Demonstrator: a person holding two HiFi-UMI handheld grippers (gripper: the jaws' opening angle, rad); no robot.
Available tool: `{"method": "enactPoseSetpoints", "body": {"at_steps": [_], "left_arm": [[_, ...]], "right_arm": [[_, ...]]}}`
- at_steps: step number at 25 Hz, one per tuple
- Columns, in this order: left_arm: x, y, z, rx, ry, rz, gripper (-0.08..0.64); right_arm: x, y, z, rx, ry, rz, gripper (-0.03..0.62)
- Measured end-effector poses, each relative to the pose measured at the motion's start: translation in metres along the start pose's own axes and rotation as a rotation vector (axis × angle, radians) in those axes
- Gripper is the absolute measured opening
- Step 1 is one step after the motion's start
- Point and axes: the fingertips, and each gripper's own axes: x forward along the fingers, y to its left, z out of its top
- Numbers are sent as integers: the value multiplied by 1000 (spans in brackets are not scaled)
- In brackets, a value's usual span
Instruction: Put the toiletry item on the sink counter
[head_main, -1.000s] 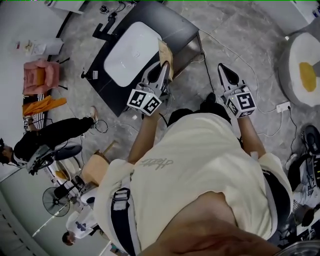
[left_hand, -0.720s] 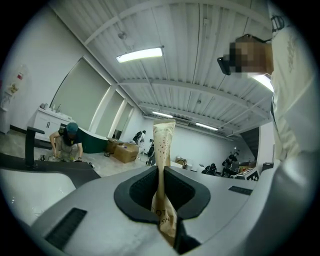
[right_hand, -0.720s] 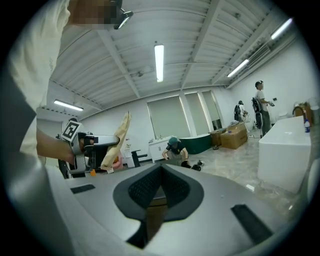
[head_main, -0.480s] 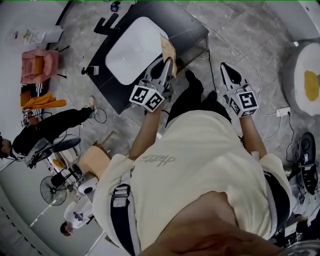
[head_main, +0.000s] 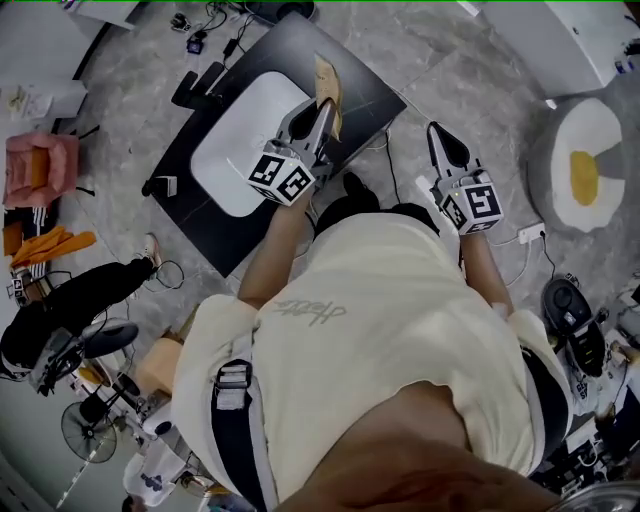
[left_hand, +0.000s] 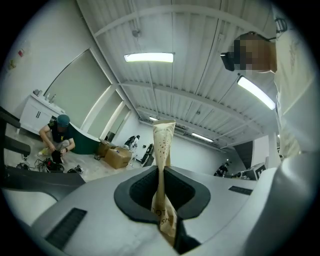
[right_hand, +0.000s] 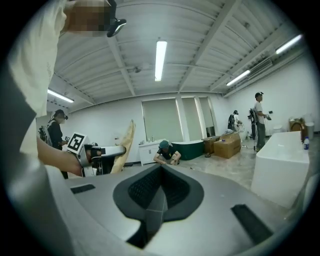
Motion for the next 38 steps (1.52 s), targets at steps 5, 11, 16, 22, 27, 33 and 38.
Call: {"method": "enactPoseSetpoints", "body": {"at_steps": [5, 11, 16, 22, 27, 33, 38], "left_arm": [[1, 44, 1, -54, -3, 33, 28], [-17, 70, -4, -105, -2, 109, 28], [-15, 79, -8, -128, 6, 180, 29], [18, 99, -31, -198, 36, 271, 28], [52, 117, -66, -286, 72, 381, 28], [85, 141, -111, -310, 183, 500, 29], [95, 165, -151, -440, 233, 617, 28]], "right_arm": [[36, 25, 0, -24, 22, 43, -6], [80, 33, 8, -56, 60, 132, -6], [112, 37, 15, -86, 78, 236, -6], [150, 11, 3, -61, 106, 353, -6], [180, -31, 8, -68, 110, 421, -6], [200, -61, -3, -51, 145, 493, -6], [211, -75, -16, -36, 160, 522, -6]]}}
